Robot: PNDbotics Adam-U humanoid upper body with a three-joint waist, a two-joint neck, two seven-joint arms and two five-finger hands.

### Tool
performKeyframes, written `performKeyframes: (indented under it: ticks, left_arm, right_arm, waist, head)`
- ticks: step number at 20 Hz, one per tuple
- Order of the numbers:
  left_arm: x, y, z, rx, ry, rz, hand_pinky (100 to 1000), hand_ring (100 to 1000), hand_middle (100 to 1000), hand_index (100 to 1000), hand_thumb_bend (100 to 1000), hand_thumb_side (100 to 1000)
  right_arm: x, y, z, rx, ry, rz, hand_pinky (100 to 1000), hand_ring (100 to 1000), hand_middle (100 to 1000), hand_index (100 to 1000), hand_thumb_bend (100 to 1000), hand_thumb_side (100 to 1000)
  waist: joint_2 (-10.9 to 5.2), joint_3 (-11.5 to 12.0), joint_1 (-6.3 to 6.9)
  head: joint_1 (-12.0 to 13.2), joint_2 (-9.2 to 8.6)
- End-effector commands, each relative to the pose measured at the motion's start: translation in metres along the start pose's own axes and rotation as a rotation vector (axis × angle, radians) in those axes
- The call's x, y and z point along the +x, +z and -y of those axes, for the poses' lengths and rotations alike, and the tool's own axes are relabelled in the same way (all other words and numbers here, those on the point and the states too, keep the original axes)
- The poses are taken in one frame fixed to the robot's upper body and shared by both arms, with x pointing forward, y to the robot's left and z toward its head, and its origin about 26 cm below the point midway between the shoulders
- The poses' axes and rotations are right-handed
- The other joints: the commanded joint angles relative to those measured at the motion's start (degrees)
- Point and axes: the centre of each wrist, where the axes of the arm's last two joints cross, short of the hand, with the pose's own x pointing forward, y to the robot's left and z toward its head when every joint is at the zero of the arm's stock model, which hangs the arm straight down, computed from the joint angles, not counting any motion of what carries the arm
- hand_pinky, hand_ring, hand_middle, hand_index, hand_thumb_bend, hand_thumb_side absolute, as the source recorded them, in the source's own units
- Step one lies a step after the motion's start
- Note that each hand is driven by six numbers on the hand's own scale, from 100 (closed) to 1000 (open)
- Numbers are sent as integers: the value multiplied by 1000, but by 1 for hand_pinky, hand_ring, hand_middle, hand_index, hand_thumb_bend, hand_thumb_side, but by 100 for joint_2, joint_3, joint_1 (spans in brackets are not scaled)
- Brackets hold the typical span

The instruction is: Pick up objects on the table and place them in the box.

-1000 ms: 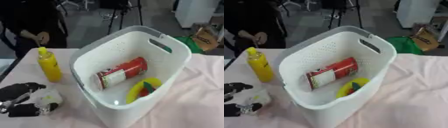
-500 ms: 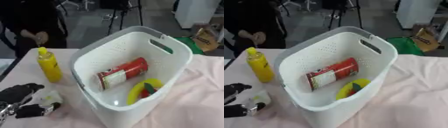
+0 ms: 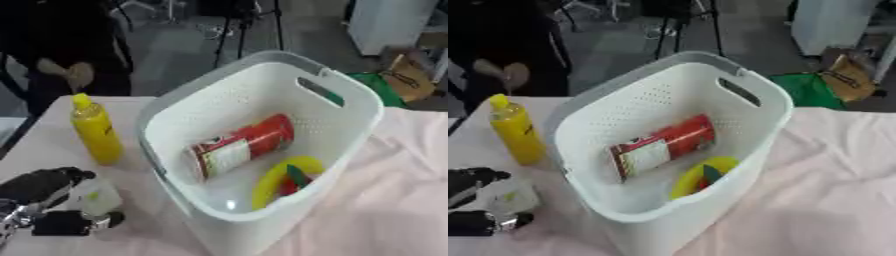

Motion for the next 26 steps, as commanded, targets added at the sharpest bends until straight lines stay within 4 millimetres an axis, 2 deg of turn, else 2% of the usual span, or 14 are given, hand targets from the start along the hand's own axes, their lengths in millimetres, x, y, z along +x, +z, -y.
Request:
performKeyframes:
  ticks: [1,11,26]
  left_arm:
    - [-11,5,-13,10,-15,-35,818,899,900,987,722,927]
    - [-27,-7,-15,-15,5,-111,815,898,898,985,716,917]
    - [-48,-34,-2,-113,59,-57,831,903,904,986,760,870]
  right_arm:
    - [3,-3,8,-19,9,27,730,553,552,736,100,841]
    - [3,-2,6,-13,2,33,730,551,553,735,100,844]
    - [4,-1,4,-13,-9,33,730,551,553,735,100,834]
  waist:
    - [-87,-14,9]
    - [-87,-47,-11]
    - [-62,-96,-53]
  head:
    - [5,-53]
    - [27,-92]
    - [64,-130]
